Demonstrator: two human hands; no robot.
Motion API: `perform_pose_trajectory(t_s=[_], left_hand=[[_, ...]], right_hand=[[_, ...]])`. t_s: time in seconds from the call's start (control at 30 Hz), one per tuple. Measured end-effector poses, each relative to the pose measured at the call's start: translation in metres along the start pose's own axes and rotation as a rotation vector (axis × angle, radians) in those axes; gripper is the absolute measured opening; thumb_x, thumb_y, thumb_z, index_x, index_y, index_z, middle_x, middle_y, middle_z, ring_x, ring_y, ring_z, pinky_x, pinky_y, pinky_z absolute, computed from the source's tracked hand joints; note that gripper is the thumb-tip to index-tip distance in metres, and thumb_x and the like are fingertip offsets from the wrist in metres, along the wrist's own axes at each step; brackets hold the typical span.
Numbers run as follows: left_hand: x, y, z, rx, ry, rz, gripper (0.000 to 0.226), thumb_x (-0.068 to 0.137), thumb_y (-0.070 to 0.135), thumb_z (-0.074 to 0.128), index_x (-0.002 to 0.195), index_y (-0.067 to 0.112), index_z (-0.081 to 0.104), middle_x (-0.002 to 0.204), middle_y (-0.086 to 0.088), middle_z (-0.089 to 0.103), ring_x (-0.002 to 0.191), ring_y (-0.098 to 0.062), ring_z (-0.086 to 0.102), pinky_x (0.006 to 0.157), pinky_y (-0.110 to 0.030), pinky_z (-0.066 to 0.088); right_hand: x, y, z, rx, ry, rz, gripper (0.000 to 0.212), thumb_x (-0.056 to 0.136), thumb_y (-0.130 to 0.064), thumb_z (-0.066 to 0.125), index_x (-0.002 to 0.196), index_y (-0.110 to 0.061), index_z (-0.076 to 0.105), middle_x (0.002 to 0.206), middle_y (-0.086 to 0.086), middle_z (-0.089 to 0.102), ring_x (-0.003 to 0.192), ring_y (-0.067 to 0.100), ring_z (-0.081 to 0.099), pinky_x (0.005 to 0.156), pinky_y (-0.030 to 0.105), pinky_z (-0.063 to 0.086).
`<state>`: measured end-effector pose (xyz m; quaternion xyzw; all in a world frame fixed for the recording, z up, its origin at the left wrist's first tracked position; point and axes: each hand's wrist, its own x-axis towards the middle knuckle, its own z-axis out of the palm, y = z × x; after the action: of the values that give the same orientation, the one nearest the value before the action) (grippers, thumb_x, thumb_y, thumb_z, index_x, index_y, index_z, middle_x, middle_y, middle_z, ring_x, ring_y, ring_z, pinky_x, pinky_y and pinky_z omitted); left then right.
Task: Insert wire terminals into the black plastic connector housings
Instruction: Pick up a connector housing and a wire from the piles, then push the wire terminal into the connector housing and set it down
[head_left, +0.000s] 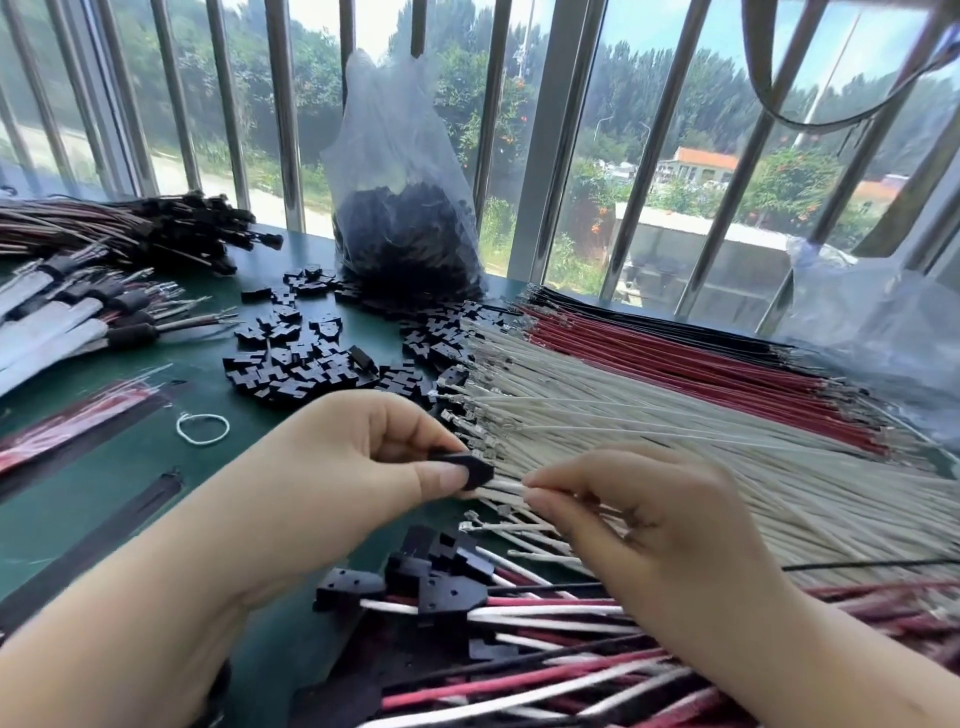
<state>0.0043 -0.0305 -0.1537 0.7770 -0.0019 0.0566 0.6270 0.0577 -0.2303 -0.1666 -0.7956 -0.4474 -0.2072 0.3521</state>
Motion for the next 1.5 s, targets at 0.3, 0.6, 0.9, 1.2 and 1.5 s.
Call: perform_pose_trajectory(t_s=[0.3,0.6,0.9,1.2,1.5], left_hand=[[0.001,-0.005,0.017,0.086,0.062,0.046,0.021,0.069,0.018,0.074,0.080,0.036,0.069,0.069,0.003,0.074,0.068,-0.014,0.072,0.067,-0.026,0.058],[-0.004,-0.018,0.016,0.048,0.026,0.024,0.030,0.072,0.008,0.077,0.078,0.036,0.067,0.067,0.002,0.070,0.057,-0.006,0.061,0.056,-0.013,0.047],[-0.003,-0.021,0.008,0.012,0.030,0.006,0.022,0.082,0.011,0.069,0.080,0.033,0.067,0.073,-0.007,0.069,0.057,-0.007,0.058,0.056,-0.015,0.048],[0.003,-0.022,0.006,-0.220,-0.002,-0.119,0.011,0.088,0.003,0.059,0.078,0.006,0.064,0.069,-0.010,0.072,0.046,-0.010,0.046,0.043,-0.018,0.035],[0.001,-0.019,0.008,-0.251,0.019,-0.111,0.013,0.087,0.005,0.060,0.076,0.008,0.065,0.070,-0.010,0.072,0.046,-0.007,0.047,0.045,-0.018,0.036]], right_hand=[[0.003,0.003,0.005,-0.084,-0.035,-0.048,0.011,0.078,-0.016,0.068,0.068,-0.017,0.063,0.064,-0.014,0.058,0.064,0.002,0.052,0.060,0.010,0.039],[0.013,0.013,-0.014,0.089,-0.354,0.169,0.010,0.080,-0.040,0.069,0.075,-0.035,0.063,0.071,-0.020,0.064,0.066,-0.003,0.059,0.060,0.006,0.042],[0.064,0.069,-0.030,-0.442,-0.281,0.236,0.026,0.089,-0.039,0.056,0.114,-0.042,0.063,0.106,-0.029,0.056,0.097,-0.005,0.050,0.088,0.022,0.041],[0.100,0.120,-0.013,-0.497,-0.303,0.537,0.013,0.091,-0.020,0.059,0.083,-0.026,0.068,0.095,-0.008,0.066,0.077,0.005,0.059,0.074,0.025,0.052],[0.081,0.103,-0.034,-0.598,-0.009,0.199,0.014,0.092,-0.008,0.058,0.097,-0.007,0.071,0.089,0.006,0.073,0.076,0.020,0.070,0.071,0.030,0.058]])
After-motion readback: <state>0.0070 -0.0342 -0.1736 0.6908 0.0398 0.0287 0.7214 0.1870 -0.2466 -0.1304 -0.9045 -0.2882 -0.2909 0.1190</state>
